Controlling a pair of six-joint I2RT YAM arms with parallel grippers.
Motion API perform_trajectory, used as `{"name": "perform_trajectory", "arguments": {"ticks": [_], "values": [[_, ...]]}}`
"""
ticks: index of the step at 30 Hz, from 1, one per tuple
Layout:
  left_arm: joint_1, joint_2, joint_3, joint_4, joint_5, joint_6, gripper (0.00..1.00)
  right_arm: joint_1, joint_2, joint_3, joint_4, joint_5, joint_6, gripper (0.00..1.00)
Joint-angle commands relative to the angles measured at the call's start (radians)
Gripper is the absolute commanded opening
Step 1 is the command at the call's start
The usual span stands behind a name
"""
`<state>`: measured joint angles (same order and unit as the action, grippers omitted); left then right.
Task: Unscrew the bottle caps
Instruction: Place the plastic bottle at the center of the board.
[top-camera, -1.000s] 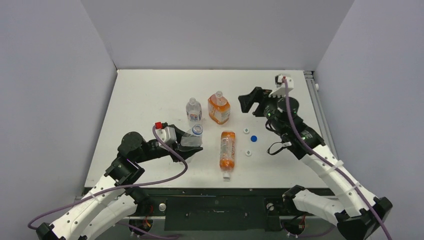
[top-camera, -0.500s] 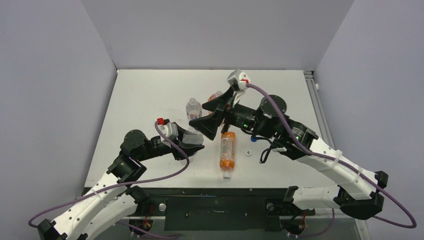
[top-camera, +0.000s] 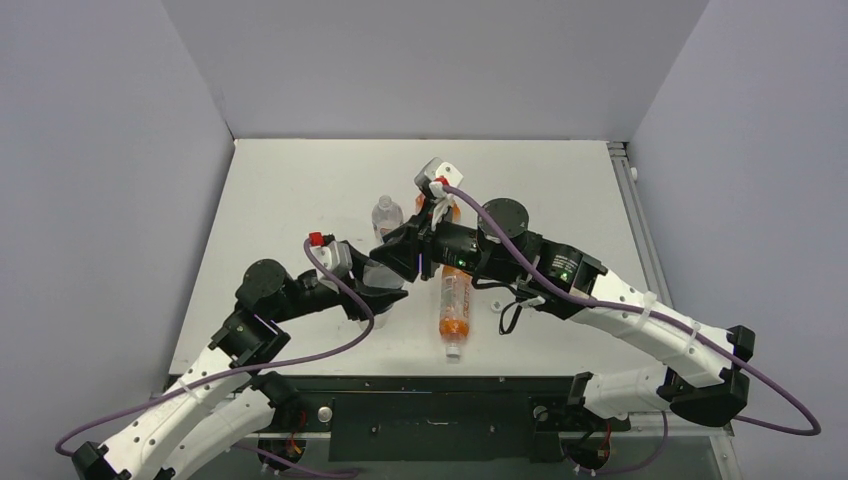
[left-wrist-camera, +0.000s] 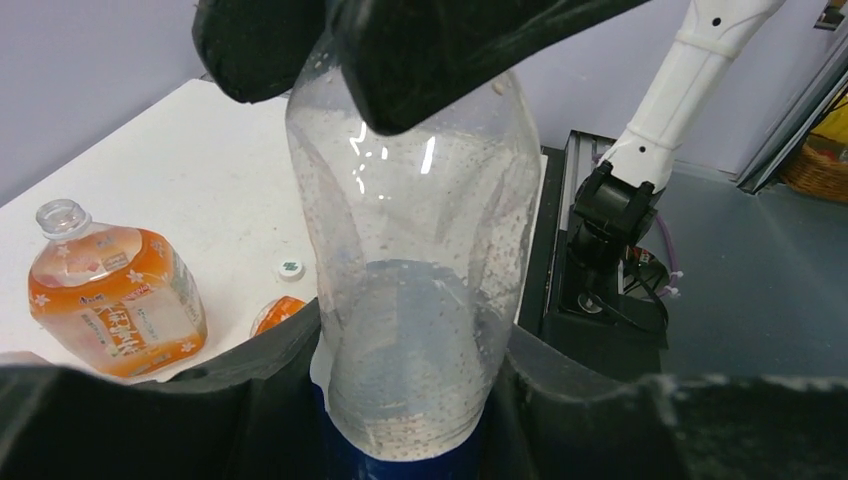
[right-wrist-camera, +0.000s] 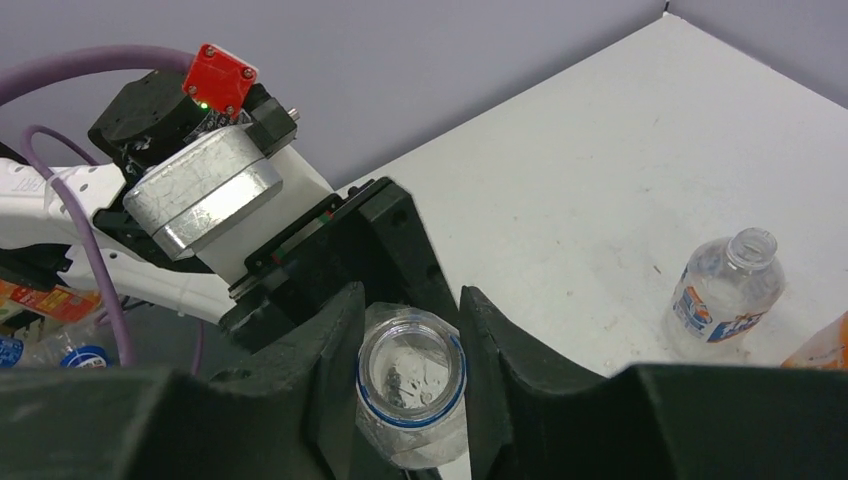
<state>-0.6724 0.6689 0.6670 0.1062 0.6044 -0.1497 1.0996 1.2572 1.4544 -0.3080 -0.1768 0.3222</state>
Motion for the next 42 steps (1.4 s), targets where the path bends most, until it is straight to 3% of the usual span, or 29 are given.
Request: {"name": "perform_trajectory", "arguments": {"ticks": [1, 2, 3, 10, 20, 35, 39, 42], "values": [[0.004, -0.028, 0.054, 0.026, -0.055, -0.003, 0.61, 0.003, -0.001, 0.021, 0.006, 0.077, -0.016, 0.00], [0.004, -0.033, 0.053, 0.004, -0.082, -0.006, 0.93, 0.003, -0.001, 0.018, 0.002, 0.085, -0.023, 0.00], [0.005, -0.037, 0.052, -0.006, -0.097, -0.009, 0.98, 0.003, -0.002, 0.015, -0.001, 0.113, -0.042, 0.00], [0.005, -0.111, 0.067, -0.240, -0.319, 0.064, 0.97, -0.021, 0.028, -0.060, 0.005, 0.249, -0.156, 0.00], [0.013, -0.240, 0.014, -0.421, -0.692, 0.109, 0.97, -0.125, 0.134, -0.232, 0.256, 0.265, -0.184, 0.00], [0.036, -0.208, -0.057, -0.394, -0.764, 0.116, 0.97, -0.120, 0.231, -0.389, 0.464, 0.331, -0.169, 0.00], [0.047, -0.190, -0.080, -0.362, -0.763, 0.120, 0.97, -0.126, 0.225, -0.412, 0.470, 0.335, -0.158, 0.08], [0.062, -0.167, -0.088, -0.332, -0.760, 0.121, 0.97, -0.127, 0.207, -0.424, 0.472, 0.340, -0.153, 0.27]]}}
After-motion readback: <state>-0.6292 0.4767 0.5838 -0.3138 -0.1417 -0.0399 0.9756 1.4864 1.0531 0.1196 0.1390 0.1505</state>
